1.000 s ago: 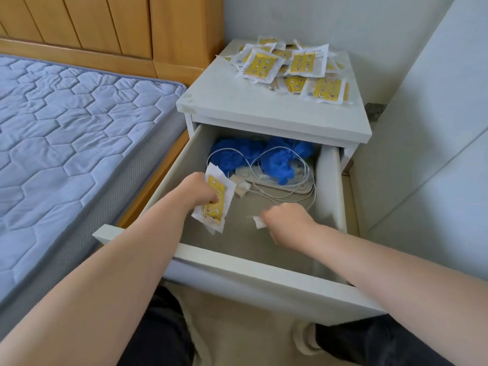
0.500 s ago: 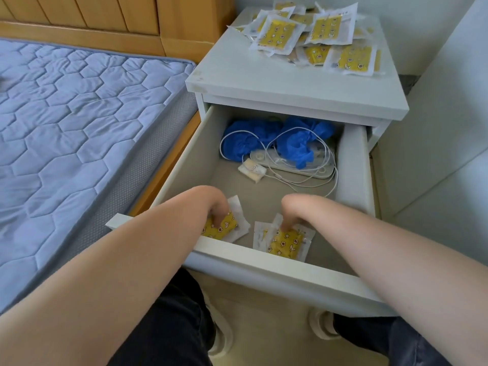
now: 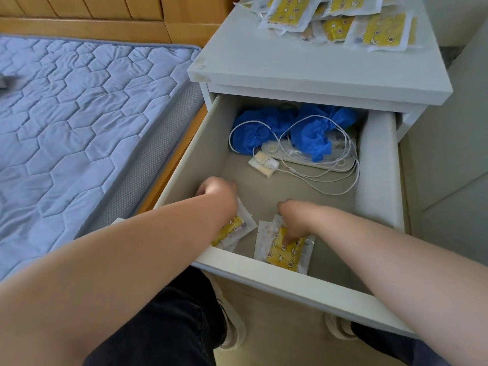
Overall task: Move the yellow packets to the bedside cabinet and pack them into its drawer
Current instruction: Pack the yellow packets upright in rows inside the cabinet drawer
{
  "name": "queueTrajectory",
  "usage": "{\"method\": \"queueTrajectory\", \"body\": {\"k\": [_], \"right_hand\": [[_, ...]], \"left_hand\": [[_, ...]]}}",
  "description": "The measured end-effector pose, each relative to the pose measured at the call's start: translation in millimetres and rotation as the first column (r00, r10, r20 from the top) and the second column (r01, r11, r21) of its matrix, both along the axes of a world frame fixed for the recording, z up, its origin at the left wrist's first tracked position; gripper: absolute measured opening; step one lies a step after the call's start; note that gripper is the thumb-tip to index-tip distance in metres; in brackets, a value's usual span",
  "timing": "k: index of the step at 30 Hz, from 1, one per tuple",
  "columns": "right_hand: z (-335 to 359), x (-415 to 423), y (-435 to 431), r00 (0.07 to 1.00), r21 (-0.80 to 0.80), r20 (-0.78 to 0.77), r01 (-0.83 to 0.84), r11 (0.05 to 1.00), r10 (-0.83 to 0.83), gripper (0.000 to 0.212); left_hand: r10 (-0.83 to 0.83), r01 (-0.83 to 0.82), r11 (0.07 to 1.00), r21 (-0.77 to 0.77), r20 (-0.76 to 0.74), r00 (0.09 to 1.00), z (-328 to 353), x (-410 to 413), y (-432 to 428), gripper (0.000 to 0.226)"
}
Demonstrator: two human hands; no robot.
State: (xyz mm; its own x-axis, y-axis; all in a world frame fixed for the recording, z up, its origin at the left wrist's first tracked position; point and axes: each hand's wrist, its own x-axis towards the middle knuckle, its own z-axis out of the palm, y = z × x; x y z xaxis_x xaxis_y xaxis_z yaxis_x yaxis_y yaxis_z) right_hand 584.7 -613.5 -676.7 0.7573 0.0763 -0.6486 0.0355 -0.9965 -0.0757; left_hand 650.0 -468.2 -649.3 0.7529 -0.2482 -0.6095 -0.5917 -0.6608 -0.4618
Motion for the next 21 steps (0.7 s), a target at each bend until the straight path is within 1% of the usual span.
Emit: {"method": "queueTrajectory", "body": {"k": [2,3,5,6,8,11,14,17,19,21], "right_hand": [[-2,0,1,1.0,0.016,0.006,-0.022,1.0,0.022,0.064],[-3,0,2,0.999,0.016,0.008,-0.034,0.999,0.034,0.063],[-4,0,3,0.998,0.026,0.022,-0.056,0.998,0.055,0.062],[-4,0,3,0.997,0.042,0.033,-0.065,0.997,0.063,0.062],[-5,-1,6,0.996,0.08,0.055,-0.078,0.994,0.074,0.063],[-5,-2,8,0.992,0.11,0.084,-0.098,0.989,0.089,0.066],[-6,-3,11,0.991,0.147,0.103,-0.1,0.984,0.085,0.064],[-8,-4,15,0.99,0.194,0.119,-0.097,0.976,0.075,0.059],[-11,-5,17,0.99,0.219,0.13,-0.075,0.973,0.047,0.061],[-14,-6,19,0.992,0.241,0.13,-0.031,0.97,0.0,0.061]], "left_hand": [[-0.174,0.169,0.984,-0.063,-0.086,0.981,-1,2,-2,0.081],[-0.263,0.249,0.962,-0.113,-0.139,0.955,-1,3,-3,0.082],[-0.364,0.329,0.924,-0.193,-0.188,0.912,-1,2,-3,0.082],[-0.395,0.359,0.912,-0.201,-0.185,0.9,-1,1,-3,0.082],[-0.389,0.352,0.914,-0.201,-0.187,0.902,-4,2,-3,0.078],[-0.277,0.249,0.958,-0.146,-0.225,0.934,-6,4,1,0.073],[-0.248,0.246,0.969,-0.036,-0.197,0.949,-10,6,2,0.066],[-0.243,0.254,0.965,0.058,-0.159,0.957,-14,8,1,0.054],[-0.227,0.24,0.968,0.072,-0.152,0.962,-14,10,2,0.051],[-0.188,0.199,0.979,0.05,-0.178,0.966,-15,11,3,0.05]]}}
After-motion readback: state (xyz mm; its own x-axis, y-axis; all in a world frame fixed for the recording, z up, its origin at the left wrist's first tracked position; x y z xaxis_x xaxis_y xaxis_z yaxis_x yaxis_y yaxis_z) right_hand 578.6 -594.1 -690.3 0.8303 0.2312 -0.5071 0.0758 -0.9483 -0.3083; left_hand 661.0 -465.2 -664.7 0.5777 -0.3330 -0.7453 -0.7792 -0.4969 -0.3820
